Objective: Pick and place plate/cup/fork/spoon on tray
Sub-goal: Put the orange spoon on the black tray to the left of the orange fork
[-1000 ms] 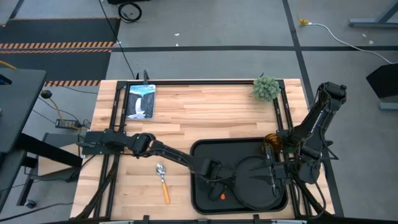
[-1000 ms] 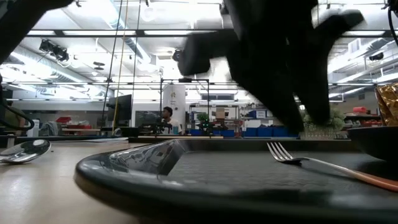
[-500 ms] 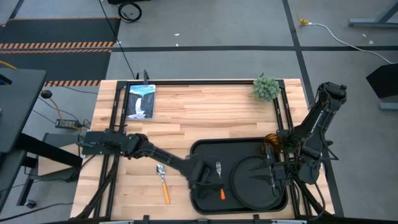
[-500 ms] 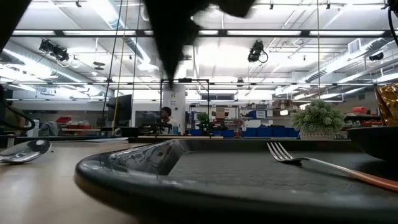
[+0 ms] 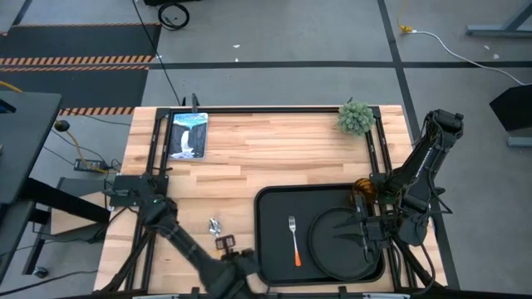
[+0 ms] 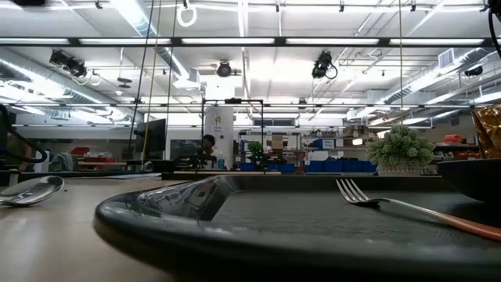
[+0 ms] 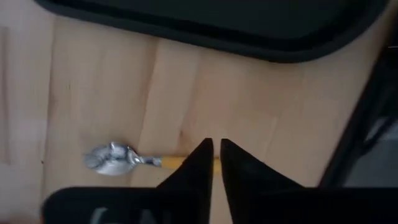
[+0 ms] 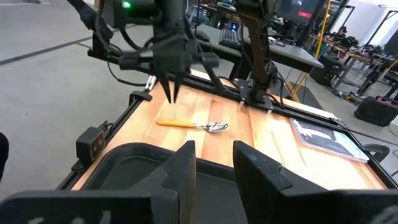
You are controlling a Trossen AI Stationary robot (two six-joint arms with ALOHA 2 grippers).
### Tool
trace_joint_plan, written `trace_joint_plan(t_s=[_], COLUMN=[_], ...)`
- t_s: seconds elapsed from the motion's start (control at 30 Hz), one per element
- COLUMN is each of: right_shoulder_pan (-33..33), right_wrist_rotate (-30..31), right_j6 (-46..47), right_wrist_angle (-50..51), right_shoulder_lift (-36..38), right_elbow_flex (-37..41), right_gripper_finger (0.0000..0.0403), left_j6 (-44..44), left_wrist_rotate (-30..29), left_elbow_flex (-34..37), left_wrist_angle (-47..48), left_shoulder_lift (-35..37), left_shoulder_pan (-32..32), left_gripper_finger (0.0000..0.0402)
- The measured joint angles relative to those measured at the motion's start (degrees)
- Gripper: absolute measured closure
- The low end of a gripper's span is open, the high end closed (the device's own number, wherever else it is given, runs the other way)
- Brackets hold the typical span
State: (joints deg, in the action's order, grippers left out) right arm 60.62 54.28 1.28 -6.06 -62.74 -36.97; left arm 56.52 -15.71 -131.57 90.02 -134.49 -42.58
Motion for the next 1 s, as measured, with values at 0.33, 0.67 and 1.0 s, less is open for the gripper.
trace_joint_plan(t_s=[0.33,0.67,1.0], right_shoulder_pan=[0.0,0.0,0.0], right_wrist_rotate=[-3.0,-3.41,-3.41], right_j6=[-1.46,-1.32,-1.47], right_wrist_angle=[-2.49,-2.46,-1.6], right_shoulder_lift=[0.01,0.0,0.0], right_elbow_flex=[0.0,0.0,0.0], right_gripper_finger=[0.0289,0.0289,0.0289], left_j6=[14.49,44.65,68.66], left_wrist_rotate=[-7.21,-5.74,0.09], left_elbow_flex=[8.68,38.89,57.28], left_wrist_angle=[-0.07,-9.39,-37.47], left_shoulder_lift=[4.95,23.56,28.52], left_shoulder_pan=[-4.4,-8.23,-7.32], left_gripper_finger=[0.0392,0.0391,0.0315])
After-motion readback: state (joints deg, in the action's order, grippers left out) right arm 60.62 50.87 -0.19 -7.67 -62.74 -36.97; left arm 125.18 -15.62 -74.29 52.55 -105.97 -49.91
